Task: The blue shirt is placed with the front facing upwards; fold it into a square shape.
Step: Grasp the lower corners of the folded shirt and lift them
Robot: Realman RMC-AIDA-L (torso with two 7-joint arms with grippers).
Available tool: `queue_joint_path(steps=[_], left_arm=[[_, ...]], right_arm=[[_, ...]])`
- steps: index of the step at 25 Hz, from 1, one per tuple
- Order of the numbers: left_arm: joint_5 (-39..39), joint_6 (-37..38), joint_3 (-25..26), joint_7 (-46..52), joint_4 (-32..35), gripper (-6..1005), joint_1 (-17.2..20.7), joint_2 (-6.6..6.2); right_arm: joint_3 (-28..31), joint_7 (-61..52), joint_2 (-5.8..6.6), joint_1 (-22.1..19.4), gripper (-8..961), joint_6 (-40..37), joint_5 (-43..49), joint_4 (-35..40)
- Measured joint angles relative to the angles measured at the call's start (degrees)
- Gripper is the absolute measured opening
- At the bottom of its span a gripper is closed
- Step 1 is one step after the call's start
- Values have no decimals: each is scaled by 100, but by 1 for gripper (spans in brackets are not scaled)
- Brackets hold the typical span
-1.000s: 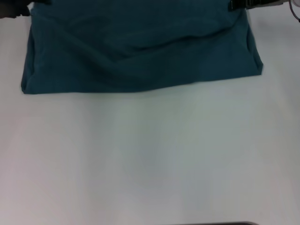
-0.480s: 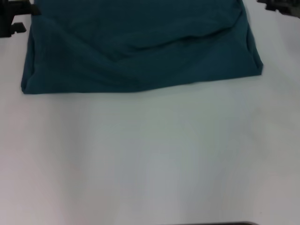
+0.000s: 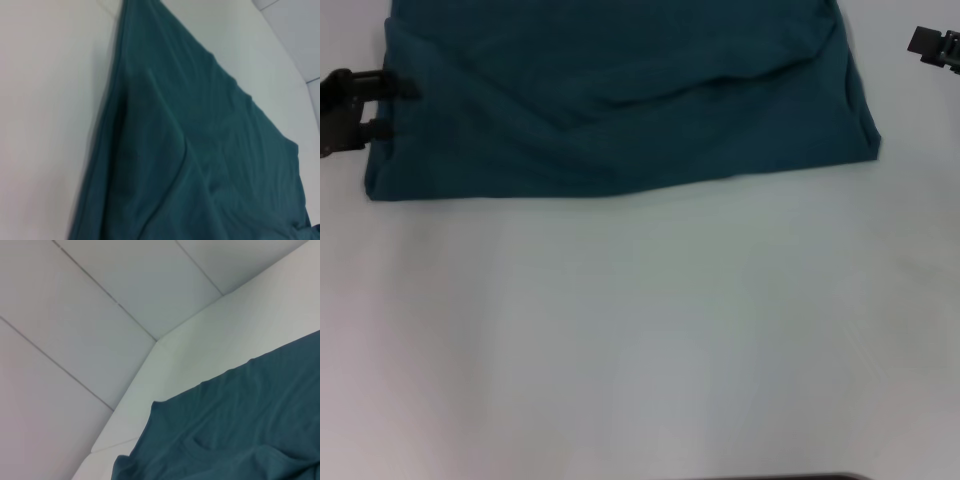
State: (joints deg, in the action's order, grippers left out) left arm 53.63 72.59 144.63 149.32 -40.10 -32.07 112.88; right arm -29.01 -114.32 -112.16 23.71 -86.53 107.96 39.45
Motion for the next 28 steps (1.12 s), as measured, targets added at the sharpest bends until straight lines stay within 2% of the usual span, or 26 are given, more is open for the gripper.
queue_joint_path(steps=[3,13,21,28], left_arm=[[-19,-65,3,-55,23,732,87,42],[-46,-375,-63,-149,117,731,386,46],[-52,-526,-200,-442,334,732,345,66],[-55,-613,-455,-523,348,733,222,144]], right_arm=[[-10,108,-32,21,590,24,2,-2],[-5,166,-16,22,591,117,-4,-7],[2,169,-28,-33,591,125,-10,-9],[7,172,-34,-88,591,124,-13,-18]])
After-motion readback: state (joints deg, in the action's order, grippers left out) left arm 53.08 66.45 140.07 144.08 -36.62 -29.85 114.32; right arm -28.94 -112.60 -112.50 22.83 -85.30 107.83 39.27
